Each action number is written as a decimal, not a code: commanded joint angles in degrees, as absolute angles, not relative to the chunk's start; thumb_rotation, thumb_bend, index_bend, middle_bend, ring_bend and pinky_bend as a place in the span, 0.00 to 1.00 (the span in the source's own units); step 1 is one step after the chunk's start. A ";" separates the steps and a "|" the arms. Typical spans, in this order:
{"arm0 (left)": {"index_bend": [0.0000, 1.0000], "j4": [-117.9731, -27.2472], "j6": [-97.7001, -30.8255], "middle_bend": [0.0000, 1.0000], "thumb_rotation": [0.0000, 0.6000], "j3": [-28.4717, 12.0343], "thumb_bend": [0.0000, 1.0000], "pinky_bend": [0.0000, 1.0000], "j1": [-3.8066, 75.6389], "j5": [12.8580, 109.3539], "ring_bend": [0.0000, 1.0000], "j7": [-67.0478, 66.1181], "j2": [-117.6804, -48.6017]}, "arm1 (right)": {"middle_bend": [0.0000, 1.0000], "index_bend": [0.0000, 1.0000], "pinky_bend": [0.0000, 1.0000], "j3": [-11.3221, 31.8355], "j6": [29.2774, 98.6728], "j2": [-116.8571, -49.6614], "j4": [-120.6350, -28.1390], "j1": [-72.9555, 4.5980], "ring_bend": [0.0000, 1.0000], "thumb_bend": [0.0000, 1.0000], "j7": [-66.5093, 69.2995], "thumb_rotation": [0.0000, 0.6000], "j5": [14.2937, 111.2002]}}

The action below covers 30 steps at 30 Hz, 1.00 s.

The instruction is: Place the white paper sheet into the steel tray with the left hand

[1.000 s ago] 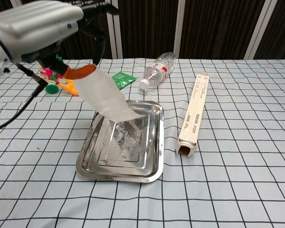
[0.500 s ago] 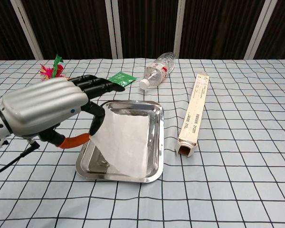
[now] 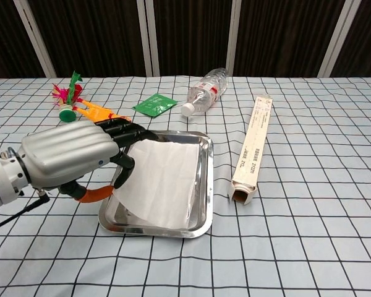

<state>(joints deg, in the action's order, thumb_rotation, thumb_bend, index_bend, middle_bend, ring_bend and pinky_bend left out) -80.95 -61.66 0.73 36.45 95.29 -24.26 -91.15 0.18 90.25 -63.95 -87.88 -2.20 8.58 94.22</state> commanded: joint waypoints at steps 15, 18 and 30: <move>0.51 -79.53 -60.64 0.00 1.00 0.77 0.38 0.00 36.90 94.07 0.00 -25.30 -92.62 | 0.00 0.00 0.00 0.15 90.36 -63.88 -87.88 -2.20 0.00 0.29 8.86 1.00 94.39; 0.37 -79.67 -60.98 0.00 1.00 0.86 0.31 0.00 36.73 94.02 0.00 -25.34 -92.01 | 0.00 0.00 0.00 0.14 90.30 -63.89 -87.88 -2.21 0.00 0.29 8.82 1.00 94.38; 0.03 -81.88 -61.64 0.00 1.00 2.06 0.22 0.00 36.34 94.49 0.00 -21.27 -87.50 | 0.00 0.00 0.00 0.10 90.12 -63.96 -87.98 -2.21 0.00 0.29 8.40 1.00 94.28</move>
<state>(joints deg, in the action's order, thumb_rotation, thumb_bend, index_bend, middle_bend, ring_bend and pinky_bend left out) -81.53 -61.36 1.87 36.50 94.37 -21.73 -87.89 0.09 90.12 -63.96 -87.98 -2.21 8.40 94.29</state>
